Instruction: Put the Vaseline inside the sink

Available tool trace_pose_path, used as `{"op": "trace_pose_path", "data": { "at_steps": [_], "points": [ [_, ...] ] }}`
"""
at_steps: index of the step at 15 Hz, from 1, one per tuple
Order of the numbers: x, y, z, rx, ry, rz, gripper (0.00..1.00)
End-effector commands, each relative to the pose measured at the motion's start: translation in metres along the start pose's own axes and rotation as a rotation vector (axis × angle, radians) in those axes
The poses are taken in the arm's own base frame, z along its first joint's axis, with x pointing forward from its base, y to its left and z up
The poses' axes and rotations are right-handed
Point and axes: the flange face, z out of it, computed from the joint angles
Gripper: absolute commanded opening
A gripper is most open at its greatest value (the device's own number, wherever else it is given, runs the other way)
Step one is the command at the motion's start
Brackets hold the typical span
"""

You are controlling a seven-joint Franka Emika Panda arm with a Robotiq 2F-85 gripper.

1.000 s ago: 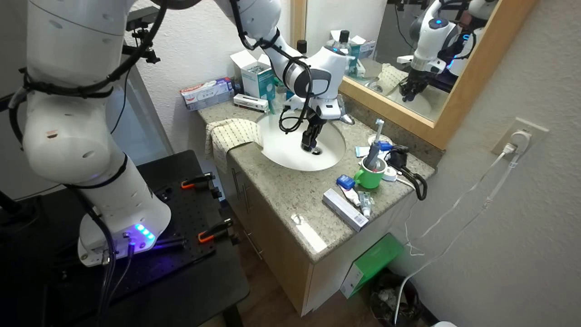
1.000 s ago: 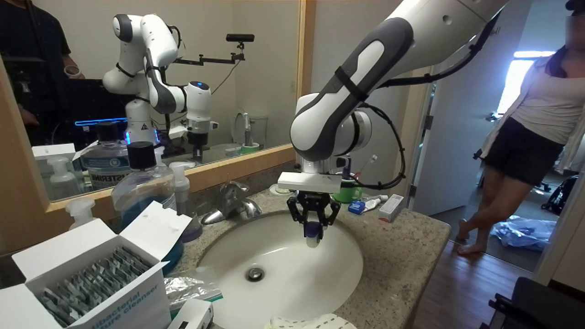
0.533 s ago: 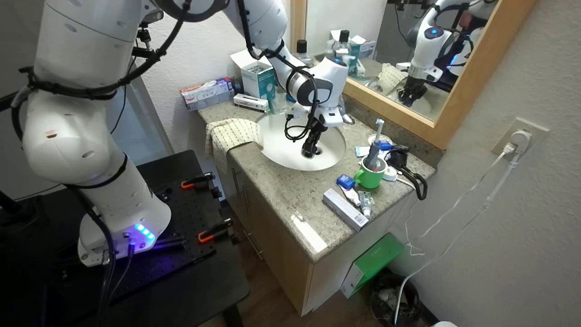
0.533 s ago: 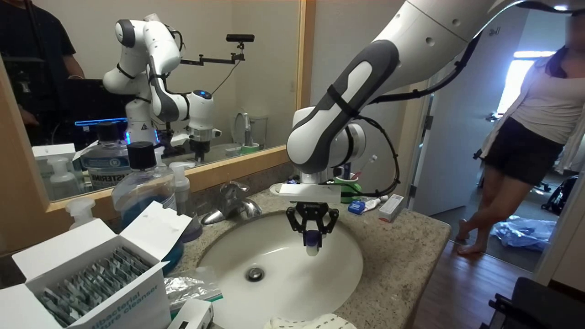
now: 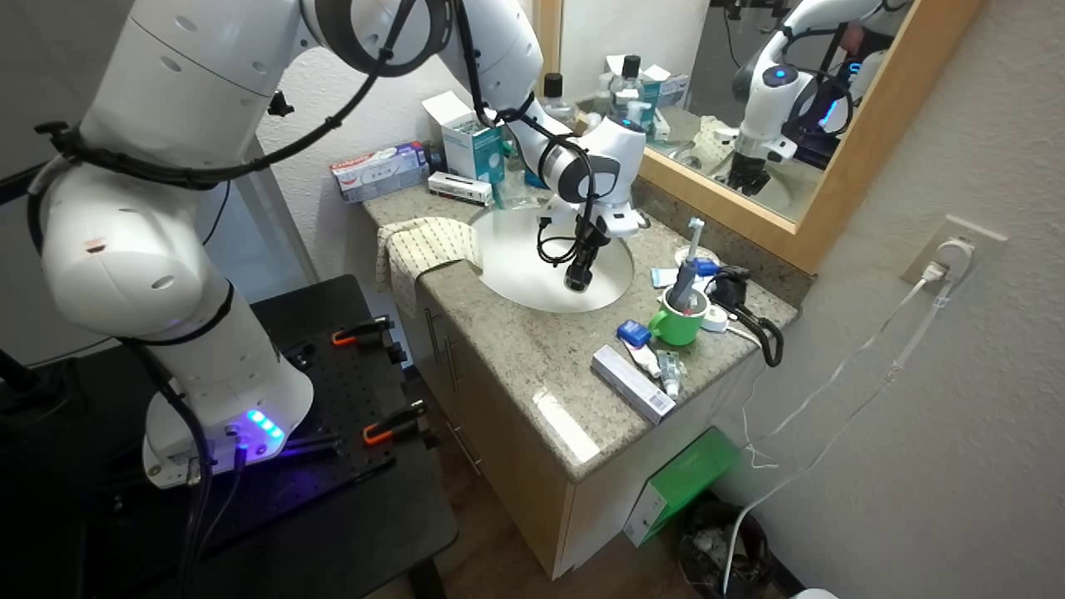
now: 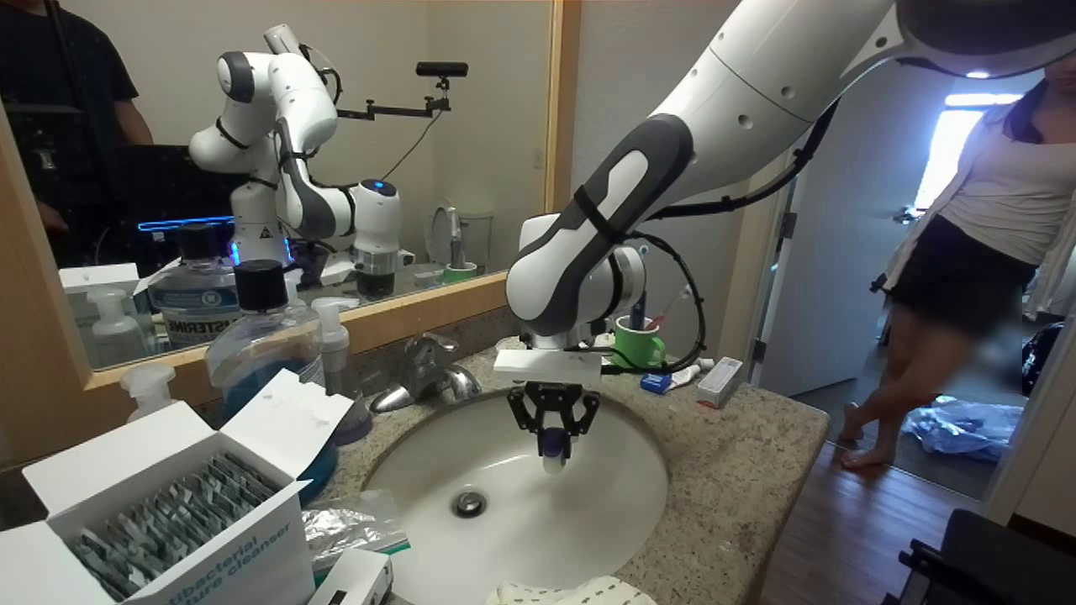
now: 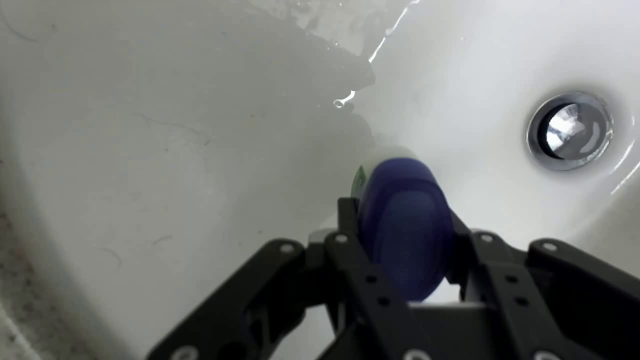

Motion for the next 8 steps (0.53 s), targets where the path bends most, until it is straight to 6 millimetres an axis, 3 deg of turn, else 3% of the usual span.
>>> {"op": "trace_pose_path", "data": {
  "at_steps": [1, 4, 5, 8],
  "points": [
    [0.0058, -0.011, 0.0091, -0.009, -0.001, 0.003, 0.14],
    [0.0096, -0.0114, 0.012, 0.004, -0.01, 0.014, 0.14],
    [0.0063, -0.0074, 0.0176, -0.009, 0.001, 0.001, 0.39],
    [0.0086, -0.0087, 0.0178, -0.005, 0.002, 0.005, 0.39]
  ]
}}
